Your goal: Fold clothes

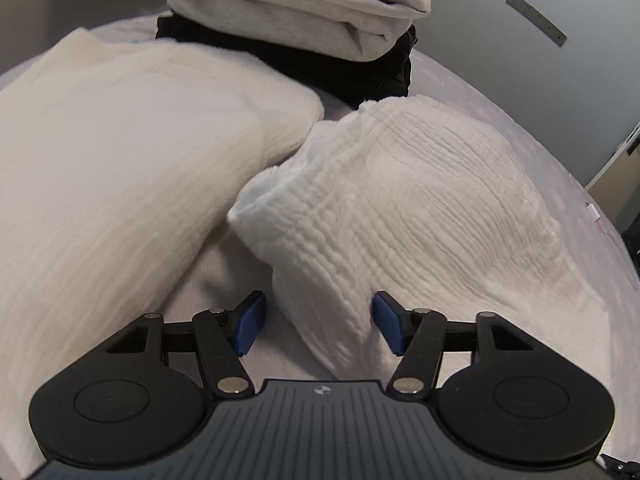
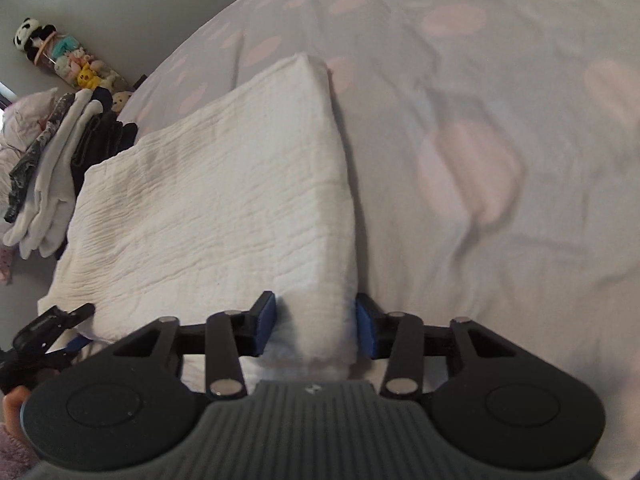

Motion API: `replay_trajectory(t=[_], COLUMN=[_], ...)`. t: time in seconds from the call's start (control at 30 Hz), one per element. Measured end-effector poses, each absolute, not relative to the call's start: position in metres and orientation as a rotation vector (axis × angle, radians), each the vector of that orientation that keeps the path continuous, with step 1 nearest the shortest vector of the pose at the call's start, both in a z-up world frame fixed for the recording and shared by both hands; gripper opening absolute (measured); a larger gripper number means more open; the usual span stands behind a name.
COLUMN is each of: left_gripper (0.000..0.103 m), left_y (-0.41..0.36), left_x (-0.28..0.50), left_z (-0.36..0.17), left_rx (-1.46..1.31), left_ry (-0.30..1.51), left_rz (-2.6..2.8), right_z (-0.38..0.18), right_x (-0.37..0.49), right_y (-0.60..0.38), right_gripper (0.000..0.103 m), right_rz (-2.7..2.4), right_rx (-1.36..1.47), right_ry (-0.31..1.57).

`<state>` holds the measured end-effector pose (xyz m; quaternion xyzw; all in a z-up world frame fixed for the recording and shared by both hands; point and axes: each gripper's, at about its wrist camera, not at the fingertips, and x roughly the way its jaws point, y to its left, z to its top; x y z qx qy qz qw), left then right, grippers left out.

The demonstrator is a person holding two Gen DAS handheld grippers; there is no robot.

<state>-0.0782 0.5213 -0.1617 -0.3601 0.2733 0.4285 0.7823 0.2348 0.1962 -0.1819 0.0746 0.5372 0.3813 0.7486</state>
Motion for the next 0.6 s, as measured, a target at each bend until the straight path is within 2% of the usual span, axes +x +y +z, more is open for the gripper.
replay_trajectory(t=[0.03,0.1,0.13,0.2,0.3,0.6], left_gripper=[0.056,0.043,0.032,0.021,0.016,0.016], left_y=[0.521,0.52,0.52,0.519,0.514,0.442], left_x=[-0.077,-0.075,-0.074,-0.073,-0.073,-0.055], left_z=[-0.162,-0.162,-0.161,-0.159,-0.153,-0.125], left_rx=[-0.761,-0.733,-0.721,-0.719,-0.75,-0.877], left_ry=[0.589,0.589,0.588,0.591,0.62,0.855], left_rz=[0.928,0.916,0.906,0.883,0.859,0.696], right_z=[-0.184,-0.184,-0.183,-0.177,-0.153,-0.076], right_x=[0.233,0.232,0.232,0.234,0.236,0.236], right_y=[0.197,0.196,0.196,0.193,0.181,0.093], right_gripper=[0.038,0.022,0.019,0.013,0.01,0.009], right_rz=[0.835,0.839,0.841,0.85,0.855,0.781], right_rx=[0.17,0.173,0.177,0.195,0.23,0.23], right_ry=[1.164,1.15,1.142,1.123,1.072,0.958])
